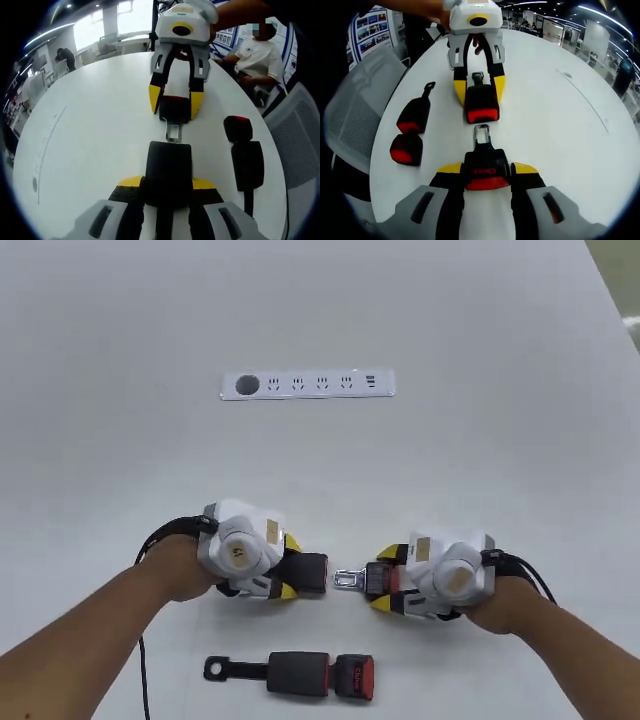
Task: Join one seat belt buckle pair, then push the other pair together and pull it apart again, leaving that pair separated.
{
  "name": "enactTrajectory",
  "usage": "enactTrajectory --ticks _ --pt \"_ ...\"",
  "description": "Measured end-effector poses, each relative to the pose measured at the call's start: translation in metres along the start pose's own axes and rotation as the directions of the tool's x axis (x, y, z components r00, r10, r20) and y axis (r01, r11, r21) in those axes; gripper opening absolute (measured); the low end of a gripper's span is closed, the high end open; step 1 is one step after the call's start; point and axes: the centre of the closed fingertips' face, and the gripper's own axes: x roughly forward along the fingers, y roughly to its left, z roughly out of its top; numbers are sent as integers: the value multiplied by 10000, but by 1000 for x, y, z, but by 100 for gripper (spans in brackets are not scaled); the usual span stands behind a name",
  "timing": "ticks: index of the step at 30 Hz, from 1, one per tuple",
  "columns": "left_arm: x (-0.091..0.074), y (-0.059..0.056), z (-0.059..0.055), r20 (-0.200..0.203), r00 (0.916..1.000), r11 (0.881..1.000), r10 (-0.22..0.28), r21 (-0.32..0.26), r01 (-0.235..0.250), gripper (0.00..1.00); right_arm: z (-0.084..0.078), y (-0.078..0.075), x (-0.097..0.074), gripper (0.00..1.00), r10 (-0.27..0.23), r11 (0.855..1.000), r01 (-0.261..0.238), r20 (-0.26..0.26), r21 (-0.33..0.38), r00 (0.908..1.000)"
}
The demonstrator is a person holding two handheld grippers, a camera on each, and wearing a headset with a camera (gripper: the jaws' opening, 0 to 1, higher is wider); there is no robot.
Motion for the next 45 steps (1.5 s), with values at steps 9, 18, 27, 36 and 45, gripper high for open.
enactTrajectory --ticks 9,18,27,36,45 --pt "-1 -1 0 -59 10000 9999 -22 102 23 34 9 3 10 34 42 10000 -41 189 -45 9998" --pt "0 -1 -1 -125 9999 9999 -16 135 18 34 7 5 10 34 31 9998 -27 160 -219 9999" --pt "0 -1 -1 -133 9999 9998 -54 170 56 34 4 3 8 34 -27 9991 28 40 -419 10000" --pt "-1 -2 2 44 9999 9999 -104 -4 104 35 14 4 10 34 8 9999 0 500 -162 9987" --pt "-1 -2 2 173 9998 10000 -23 -46 24 34 17 5 12 33 34 9997 -21 559 -227 9984"
